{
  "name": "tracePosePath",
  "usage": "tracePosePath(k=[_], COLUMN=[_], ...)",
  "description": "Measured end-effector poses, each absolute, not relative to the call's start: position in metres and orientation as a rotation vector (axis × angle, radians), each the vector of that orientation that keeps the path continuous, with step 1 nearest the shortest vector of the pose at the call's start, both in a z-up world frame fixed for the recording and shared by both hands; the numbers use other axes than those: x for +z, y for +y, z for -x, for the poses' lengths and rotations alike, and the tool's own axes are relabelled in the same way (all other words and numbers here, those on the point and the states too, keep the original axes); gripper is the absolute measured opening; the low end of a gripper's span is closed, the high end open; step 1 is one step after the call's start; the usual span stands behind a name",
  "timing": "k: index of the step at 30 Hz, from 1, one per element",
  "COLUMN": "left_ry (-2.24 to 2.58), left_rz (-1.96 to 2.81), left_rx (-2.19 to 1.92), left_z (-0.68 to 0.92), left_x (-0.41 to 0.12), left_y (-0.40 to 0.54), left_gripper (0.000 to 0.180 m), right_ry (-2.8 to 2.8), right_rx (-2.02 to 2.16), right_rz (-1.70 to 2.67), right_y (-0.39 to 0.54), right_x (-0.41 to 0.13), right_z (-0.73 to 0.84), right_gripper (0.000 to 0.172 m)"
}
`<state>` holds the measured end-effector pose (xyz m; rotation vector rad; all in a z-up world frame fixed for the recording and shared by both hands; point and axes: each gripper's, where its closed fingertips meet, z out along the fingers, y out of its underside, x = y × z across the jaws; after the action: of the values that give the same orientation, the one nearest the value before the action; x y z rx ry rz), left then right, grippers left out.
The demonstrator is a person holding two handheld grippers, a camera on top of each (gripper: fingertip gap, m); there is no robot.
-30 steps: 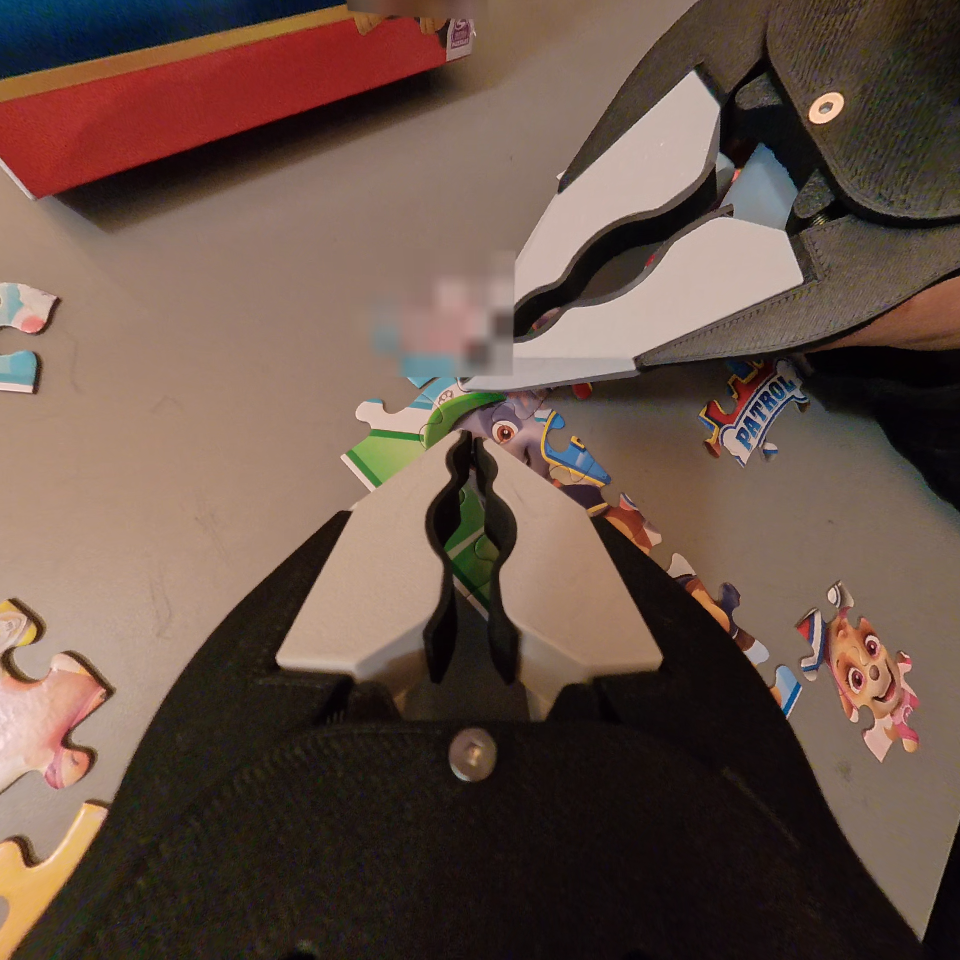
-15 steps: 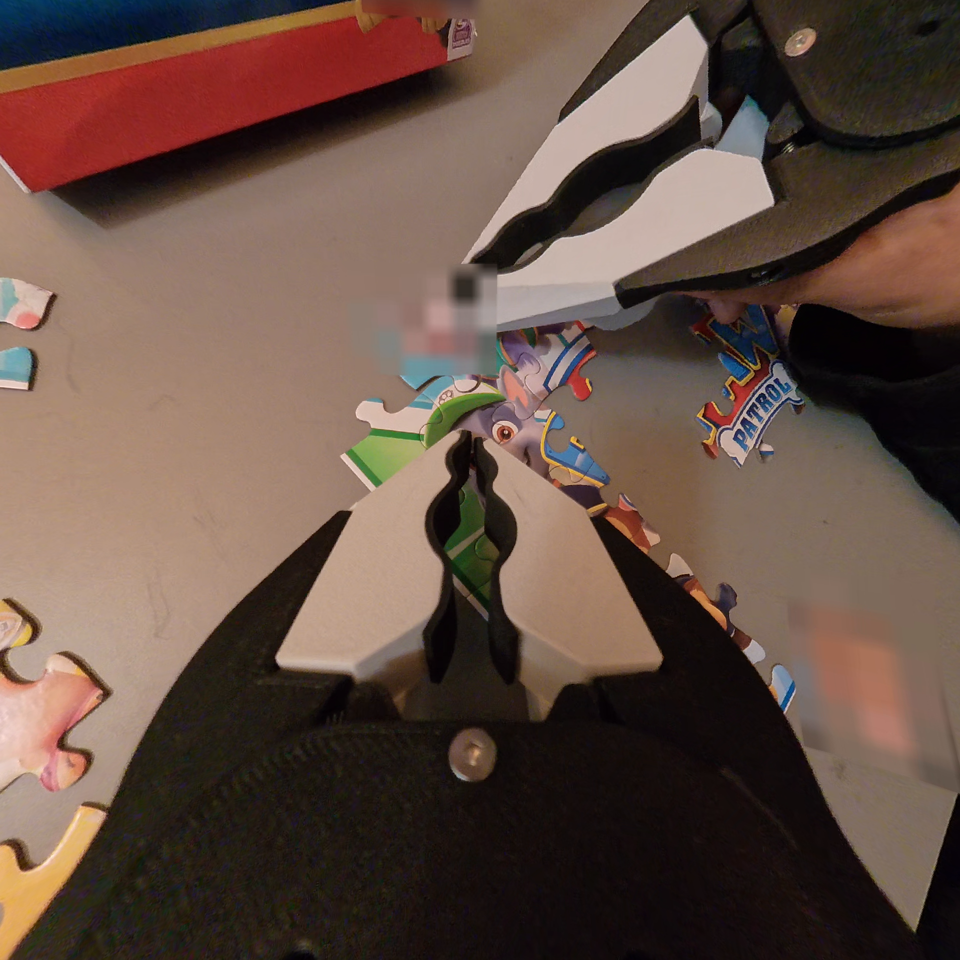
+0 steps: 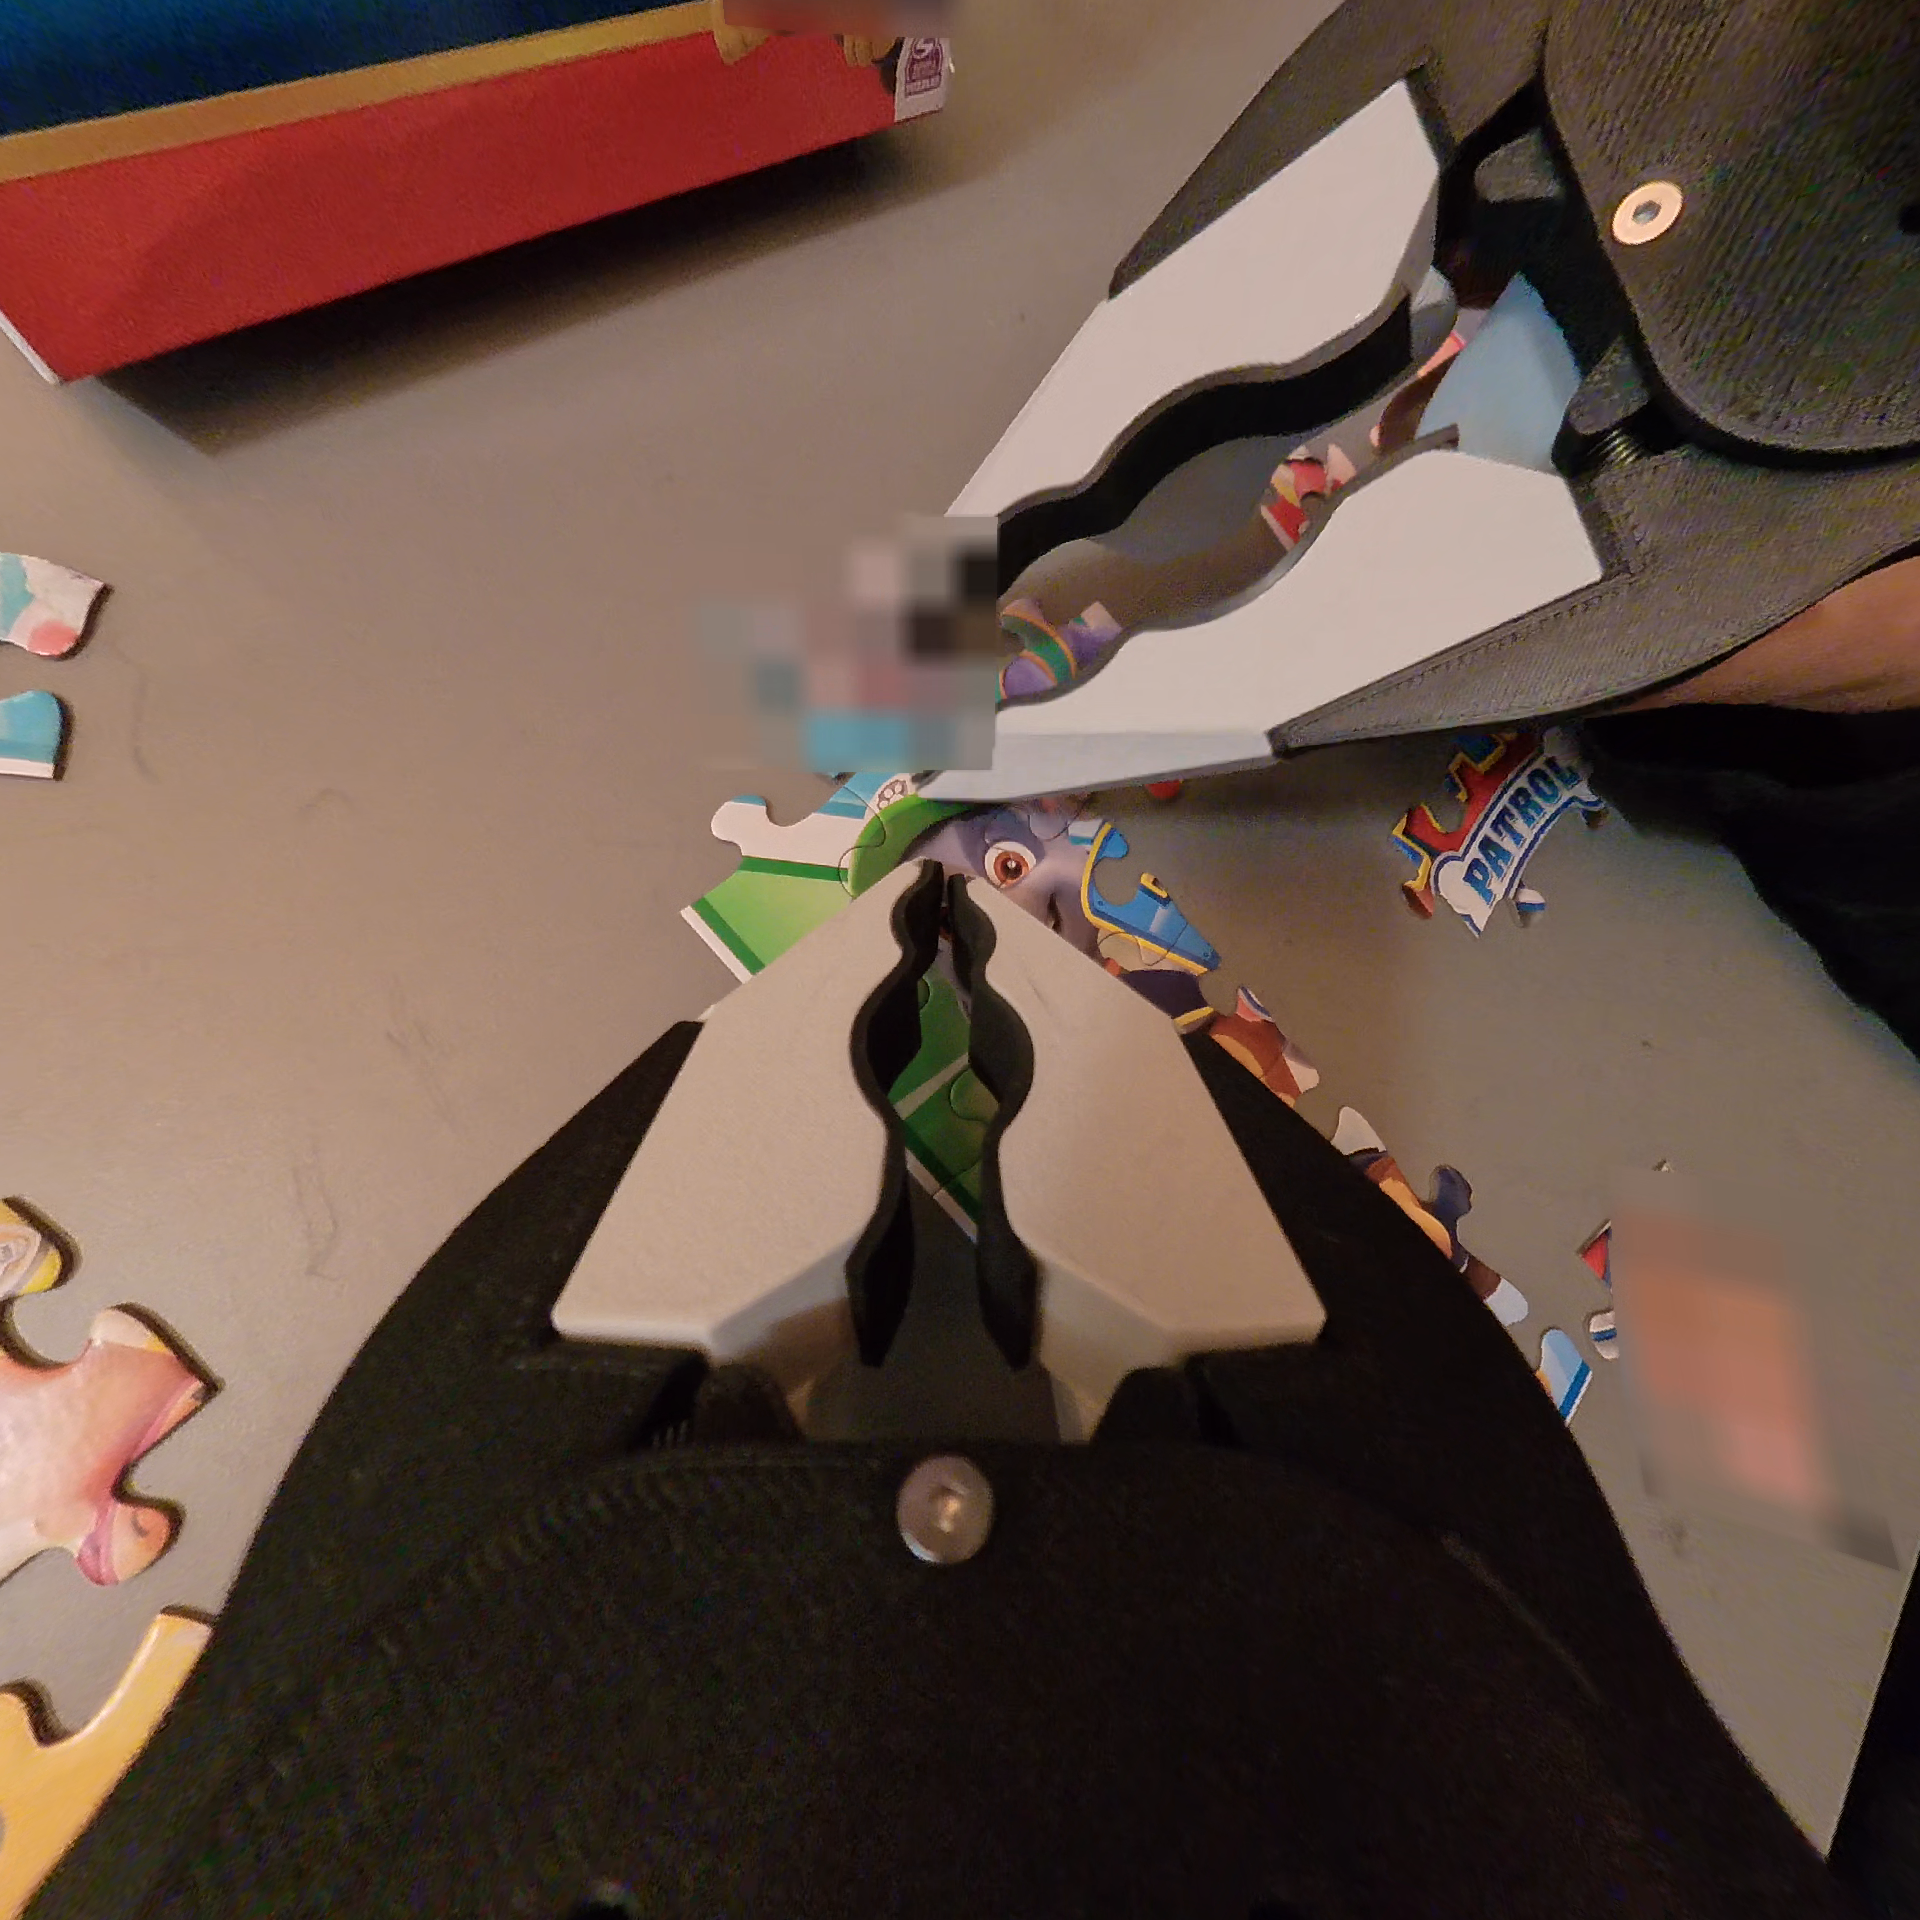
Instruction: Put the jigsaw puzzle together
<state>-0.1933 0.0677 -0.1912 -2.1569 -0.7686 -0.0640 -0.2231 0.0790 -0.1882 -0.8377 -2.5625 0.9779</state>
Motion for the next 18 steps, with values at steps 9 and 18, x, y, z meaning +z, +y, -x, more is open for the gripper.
tracePosePath(k=[9, 18], left_ry=[-0.77, -0.77], left_rz=[2.156, 2.155], left_rx=[-0.067, -0.069], left_z=[0.1934, 0.1934], left_x=[-0.191, -0.1908], left_y=[0.0677, 0.0677], left_gripper=[0.0, 0.0], right_ry=[-2.604, -2.555], right_rx=[1.003, 1.008], right_rz=[0.816, 0.858], right_y=[0.0789, 0.0773], right_x=[-0.1888, -0.1853], right_z=[0.2168, 0.2233], right_gripper=[0.01, 0.007])
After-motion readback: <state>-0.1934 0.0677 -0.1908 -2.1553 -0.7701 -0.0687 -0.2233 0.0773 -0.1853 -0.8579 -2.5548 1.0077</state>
